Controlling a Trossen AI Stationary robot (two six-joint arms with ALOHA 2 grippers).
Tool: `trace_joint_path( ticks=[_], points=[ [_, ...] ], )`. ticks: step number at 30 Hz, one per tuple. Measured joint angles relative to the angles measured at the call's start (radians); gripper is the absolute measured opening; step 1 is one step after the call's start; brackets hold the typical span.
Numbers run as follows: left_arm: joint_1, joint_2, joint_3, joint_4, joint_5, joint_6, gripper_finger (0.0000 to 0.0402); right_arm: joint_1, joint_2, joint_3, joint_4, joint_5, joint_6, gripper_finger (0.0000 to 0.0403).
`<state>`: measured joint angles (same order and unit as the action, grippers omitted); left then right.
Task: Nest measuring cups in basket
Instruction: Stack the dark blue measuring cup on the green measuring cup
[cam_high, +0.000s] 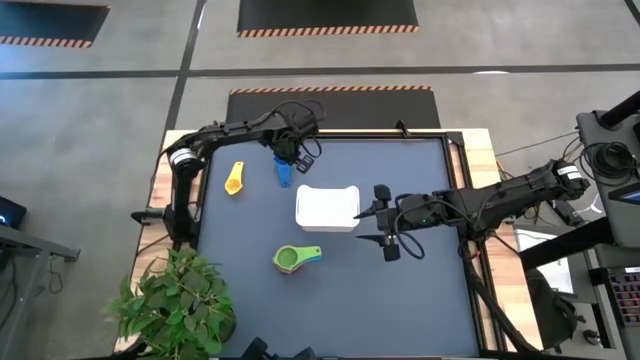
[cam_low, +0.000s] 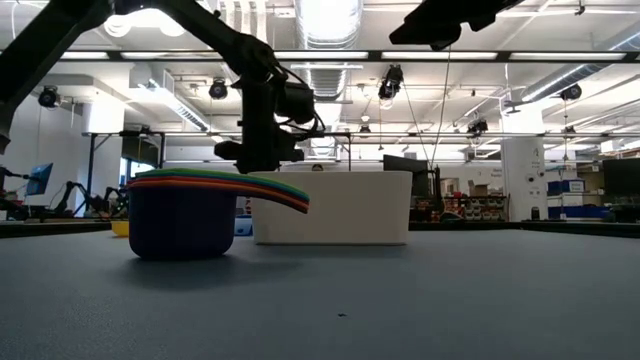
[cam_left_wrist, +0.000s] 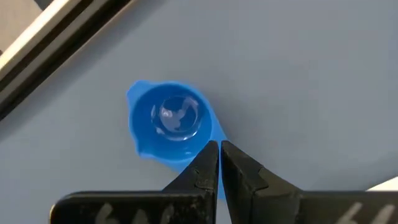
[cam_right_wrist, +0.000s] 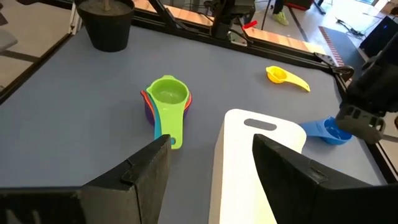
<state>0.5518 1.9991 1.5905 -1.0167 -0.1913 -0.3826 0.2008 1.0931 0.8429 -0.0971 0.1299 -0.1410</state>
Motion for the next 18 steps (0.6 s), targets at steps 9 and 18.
trace_joint_path(
  ticks=[9, 18],
  points=[
    [-0.001, -0.001, -0.002, 0.02, -0.001, 0.021, 0.0024, 0.0, 0.0, 0.0, 0.001, -0.002, -0.001, 0.0215],
    [-0.002, 0.015, -0.012, 0.043, -0.01, 0.024, 0.0148, 0.0, 0.0, 0.0, -0.002, -0.002, 0.0, 0.0215]
  ],
)
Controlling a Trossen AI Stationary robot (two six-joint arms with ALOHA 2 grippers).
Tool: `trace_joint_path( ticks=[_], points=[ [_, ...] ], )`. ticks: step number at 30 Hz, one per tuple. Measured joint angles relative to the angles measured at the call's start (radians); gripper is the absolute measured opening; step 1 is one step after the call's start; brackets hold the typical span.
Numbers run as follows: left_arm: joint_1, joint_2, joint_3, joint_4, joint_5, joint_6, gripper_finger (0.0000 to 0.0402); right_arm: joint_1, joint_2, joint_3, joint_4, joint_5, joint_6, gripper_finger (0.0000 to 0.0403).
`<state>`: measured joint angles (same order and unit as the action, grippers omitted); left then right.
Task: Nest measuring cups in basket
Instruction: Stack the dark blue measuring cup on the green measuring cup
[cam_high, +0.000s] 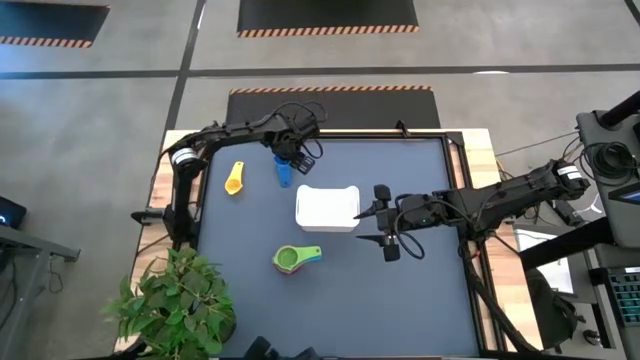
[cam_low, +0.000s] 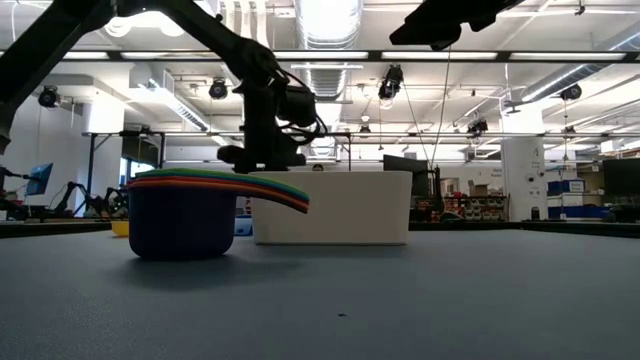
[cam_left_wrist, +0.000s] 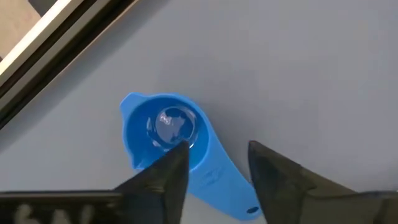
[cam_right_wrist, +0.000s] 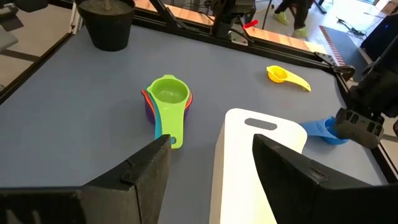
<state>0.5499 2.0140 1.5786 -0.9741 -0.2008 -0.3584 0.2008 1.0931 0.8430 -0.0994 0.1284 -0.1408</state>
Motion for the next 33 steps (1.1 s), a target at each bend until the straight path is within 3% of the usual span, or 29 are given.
trace_joint_path(
  ticks=[4, 9, 15, 33],
  points=[
    [0.0, 0.0, -0.013, 0.032, -0.001, 0.001, 0.0186, 0.0, 0.0, 0.0, 0.0, 0.0, 0.0, 0.0215],
    [0.001, 0.0, -0.037, 0.06, -0.002, 0.001, 0.0195, 0.0, 0.0, 0.0, 0.0, 0.0, 0.0, 0.0215],
    [0.001, 0.0, -0.075, 0.067, -0.071, 0.001, 0.0177, 0.0, 0.0, 0.0, 0.0, 0.0, 0.0, 0.0215],
    [0.002, 0.0, -0.131, 0.151, -0.073, 0.001, 0.0114, 0.0, 0.0, 0.0, -0.001, 0.001, 0.0, 0.0215]
  ],
)
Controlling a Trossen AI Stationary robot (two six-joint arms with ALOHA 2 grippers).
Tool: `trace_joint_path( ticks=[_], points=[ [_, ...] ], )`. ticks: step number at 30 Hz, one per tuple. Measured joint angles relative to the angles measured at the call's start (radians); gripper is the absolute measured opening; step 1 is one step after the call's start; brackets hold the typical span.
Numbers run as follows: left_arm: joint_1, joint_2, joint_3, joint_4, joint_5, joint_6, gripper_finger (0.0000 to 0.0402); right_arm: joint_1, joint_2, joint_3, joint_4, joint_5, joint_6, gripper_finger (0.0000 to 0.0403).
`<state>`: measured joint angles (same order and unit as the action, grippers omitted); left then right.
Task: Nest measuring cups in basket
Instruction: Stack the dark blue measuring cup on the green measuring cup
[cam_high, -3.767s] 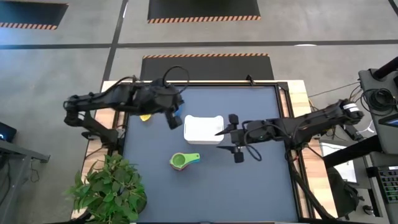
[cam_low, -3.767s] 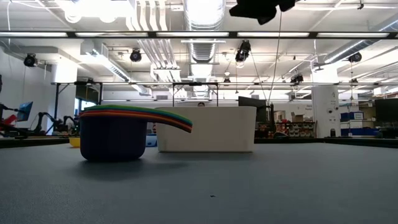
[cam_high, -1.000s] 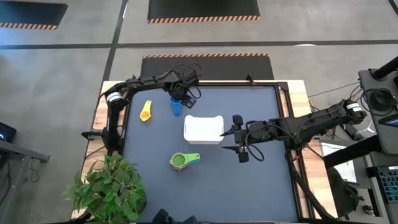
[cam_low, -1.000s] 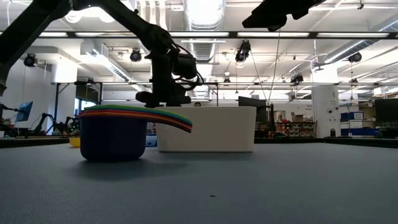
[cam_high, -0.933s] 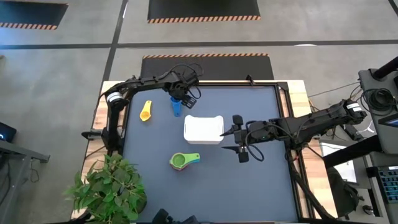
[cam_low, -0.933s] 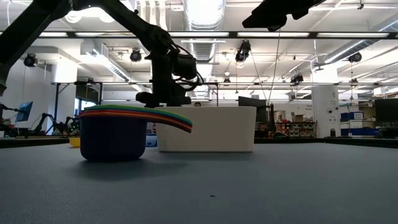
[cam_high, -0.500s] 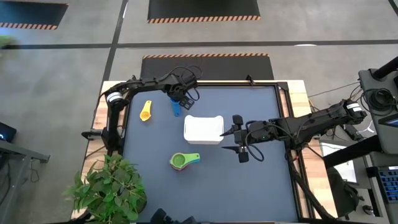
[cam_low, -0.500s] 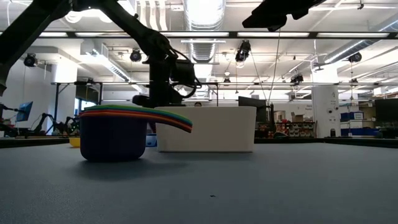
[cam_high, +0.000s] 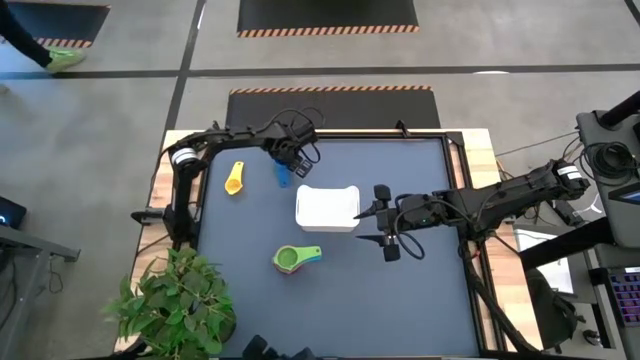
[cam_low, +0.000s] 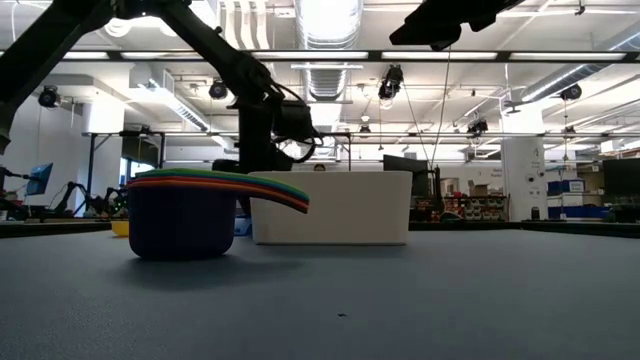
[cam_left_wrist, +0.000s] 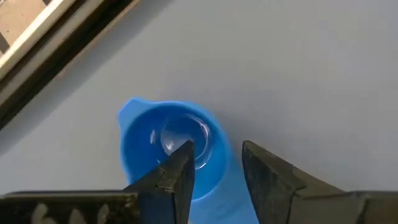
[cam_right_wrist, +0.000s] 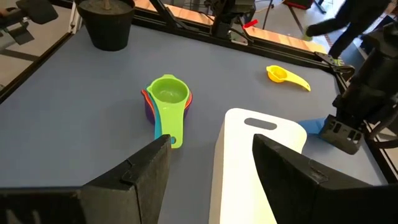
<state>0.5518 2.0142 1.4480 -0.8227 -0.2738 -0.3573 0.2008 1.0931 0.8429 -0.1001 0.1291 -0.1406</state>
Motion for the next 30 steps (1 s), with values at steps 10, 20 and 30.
trace_joint_path(
  ticks=[10, 20, 30],
  points=[
    [0.0, 0.001, -0.015, 0.02, -0.005, 0.0, 0.0055, 0.0, 0.0, 0.0, 0.0, 0.001, -0.001, 0.0215],
    [0.0, 0.001, -0.009, 0.03, -0.008, -0.012, 0.0005, 0.0, 0.0, 0.0, 0.0, 0.002, -0.001, 0.0215],
    [-0.041, -0.067, 0.057, -0.058, -0.087, 0.081, 0.0002, 0.0, 0.0, 0.0, -0.002, 0.002, -0.01, 0.0215]
  ],
)
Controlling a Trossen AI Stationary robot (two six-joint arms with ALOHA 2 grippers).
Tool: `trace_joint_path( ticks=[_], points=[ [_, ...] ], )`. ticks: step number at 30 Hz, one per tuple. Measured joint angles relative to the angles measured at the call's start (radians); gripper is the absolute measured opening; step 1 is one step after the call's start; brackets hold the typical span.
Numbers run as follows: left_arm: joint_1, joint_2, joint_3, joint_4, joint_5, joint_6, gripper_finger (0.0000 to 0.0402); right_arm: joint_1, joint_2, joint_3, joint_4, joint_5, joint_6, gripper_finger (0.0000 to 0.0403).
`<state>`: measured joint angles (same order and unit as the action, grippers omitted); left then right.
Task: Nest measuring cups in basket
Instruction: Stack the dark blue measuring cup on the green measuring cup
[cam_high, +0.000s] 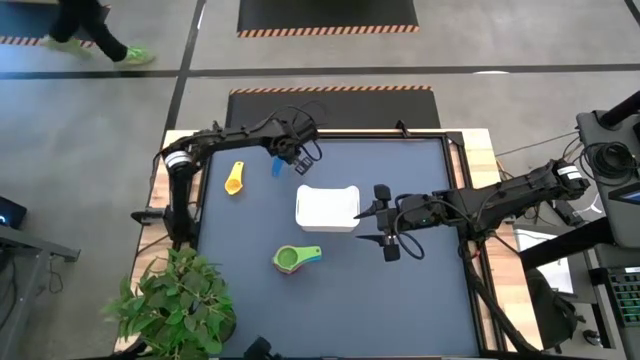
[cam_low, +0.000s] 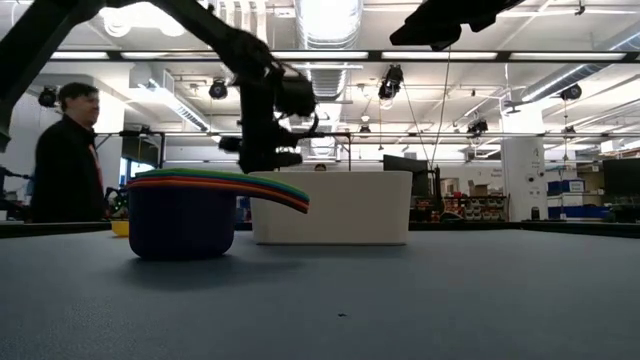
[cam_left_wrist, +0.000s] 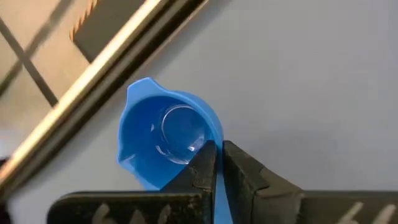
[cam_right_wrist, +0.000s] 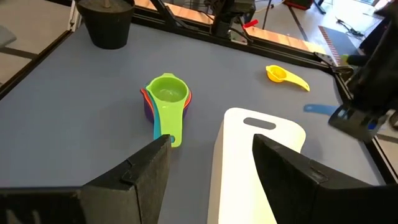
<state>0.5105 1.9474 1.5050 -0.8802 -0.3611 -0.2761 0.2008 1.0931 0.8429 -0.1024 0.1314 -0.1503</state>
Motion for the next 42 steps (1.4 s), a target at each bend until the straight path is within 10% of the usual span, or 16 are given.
trace_joint_path(
  ticks=[22, 42],
  points=[
    [-0.407, -0.052, 0.586, -0.53, -0.012, 0.21, 0.0001, 0.0, 0.0, 0.0, -0.02, 0.0, 0.005, 0.0215],
    [-0.916, -0.052, 0.281, -0.504, 0.143, 0.358, 0.0001, 0.0, 0.0, 0.0, -0.02, 0.0, -0.004, 0.0215]
  ],
)
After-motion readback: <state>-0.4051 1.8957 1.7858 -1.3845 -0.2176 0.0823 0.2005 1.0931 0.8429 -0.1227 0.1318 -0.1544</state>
